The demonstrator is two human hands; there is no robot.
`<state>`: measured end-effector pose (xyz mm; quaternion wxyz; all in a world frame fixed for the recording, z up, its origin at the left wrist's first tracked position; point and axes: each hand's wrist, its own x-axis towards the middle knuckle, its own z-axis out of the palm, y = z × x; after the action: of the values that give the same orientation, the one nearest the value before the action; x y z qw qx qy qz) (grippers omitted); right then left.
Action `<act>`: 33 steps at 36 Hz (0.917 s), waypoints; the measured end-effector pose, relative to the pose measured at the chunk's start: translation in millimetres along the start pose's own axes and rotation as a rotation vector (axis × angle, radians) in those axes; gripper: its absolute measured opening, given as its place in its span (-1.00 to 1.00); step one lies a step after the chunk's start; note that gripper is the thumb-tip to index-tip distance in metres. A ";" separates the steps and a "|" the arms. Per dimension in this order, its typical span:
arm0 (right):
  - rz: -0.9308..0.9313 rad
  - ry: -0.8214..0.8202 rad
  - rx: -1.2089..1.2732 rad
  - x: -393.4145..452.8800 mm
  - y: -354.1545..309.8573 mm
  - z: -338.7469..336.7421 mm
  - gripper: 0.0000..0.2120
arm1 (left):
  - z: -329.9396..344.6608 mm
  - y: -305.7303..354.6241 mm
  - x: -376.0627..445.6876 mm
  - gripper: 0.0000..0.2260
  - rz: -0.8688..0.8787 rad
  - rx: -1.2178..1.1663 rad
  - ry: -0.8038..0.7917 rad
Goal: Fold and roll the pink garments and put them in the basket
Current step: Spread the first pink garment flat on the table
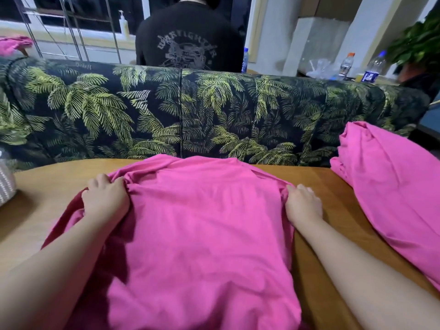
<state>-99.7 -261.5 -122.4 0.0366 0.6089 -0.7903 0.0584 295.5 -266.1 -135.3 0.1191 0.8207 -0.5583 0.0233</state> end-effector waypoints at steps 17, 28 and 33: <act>-0.272 -0.382 0.593 16.6 -72.9 14.4 -0.02 | -2.4 165.8 -32.5 -0.60 0.530 -0.371 -0.094; -0.193 -0.007 0.252 66.9 -49.2 25.3 -0.51 | 31.9 176.1 -37.1 -0.52 0.474 -0.099 -0.264; 0.027 0.015 0.177 84.2 -11.2 23.2 -0.47 | 32.4 174.7 -38.2 -0.47 0.463 -0.123 -0.260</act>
<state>-110.1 -348.1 -134.1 -0.0122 0.5986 -0.7899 0.1328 117.0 -299.4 -143.7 0.0877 0.6587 -0.7419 -0.0896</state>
